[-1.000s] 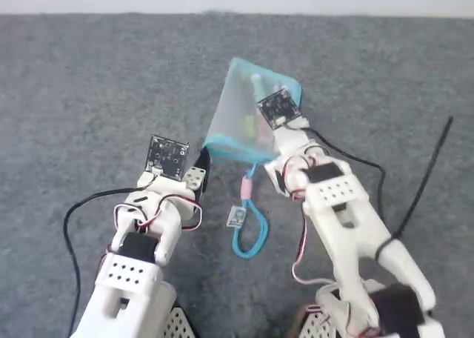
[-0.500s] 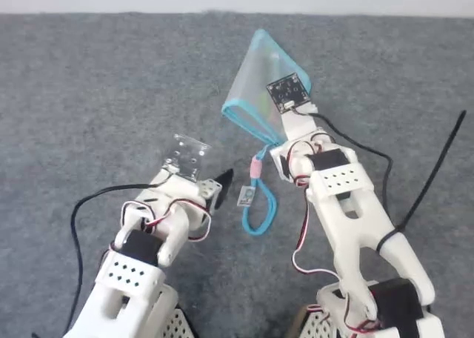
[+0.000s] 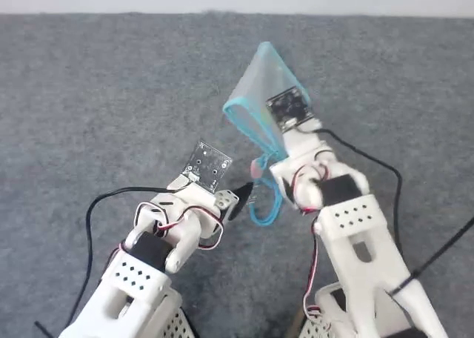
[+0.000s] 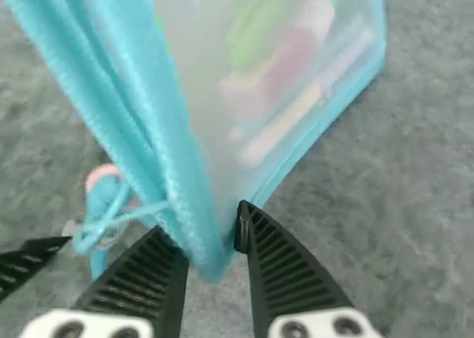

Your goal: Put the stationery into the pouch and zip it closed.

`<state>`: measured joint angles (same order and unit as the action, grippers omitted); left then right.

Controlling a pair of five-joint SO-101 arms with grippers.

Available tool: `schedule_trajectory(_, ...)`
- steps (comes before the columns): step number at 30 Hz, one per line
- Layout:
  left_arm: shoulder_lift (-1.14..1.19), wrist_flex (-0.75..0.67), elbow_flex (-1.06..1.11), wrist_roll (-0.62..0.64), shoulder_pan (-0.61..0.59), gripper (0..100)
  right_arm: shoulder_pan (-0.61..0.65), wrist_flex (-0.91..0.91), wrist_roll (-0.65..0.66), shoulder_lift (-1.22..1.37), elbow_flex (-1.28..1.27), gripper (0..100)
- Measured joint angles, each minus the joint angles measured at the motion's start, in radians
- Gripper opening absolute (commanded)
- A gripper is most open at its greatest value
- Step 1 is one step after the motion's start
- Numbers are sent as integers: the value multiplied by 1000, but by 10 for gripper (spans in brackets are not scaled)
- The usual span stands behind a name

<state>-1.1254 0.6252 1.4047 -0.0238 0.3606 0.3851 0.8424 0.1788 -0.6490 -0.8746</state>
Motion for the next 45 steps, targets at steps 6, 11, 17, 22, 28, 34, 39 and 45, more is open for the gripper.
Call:
schedule_trajectory(6,0,0,0,-2,2,247,23,0,20,-2,-6,7)
schedule_trajectory(11,0,0,0,-2,2,246,23,0,28,-6,-6,7)
schedule_trajectory(17,0,-118,89,-2,2,216,72,0,61,-12,-44,7)
schedule_trajectory(22,0,-158,101,-2,2,149,129,0,89,-12,-54,7)
schedule_trajectory(28,0,-161,101,-2,5,68,124,0,89,-12,-54,7)
schedule_trajectory(34,0,-161,101,-52,6,12,72,-8,91,-14,-66,7)
schedule_trajectory(39,0,-161,101,-78,-25,12,66,-20,94,-14,-89,7)
schedule_trajectory(45,0,-229,101,-34,-184,12,31,-32,103,-15,-87,7)
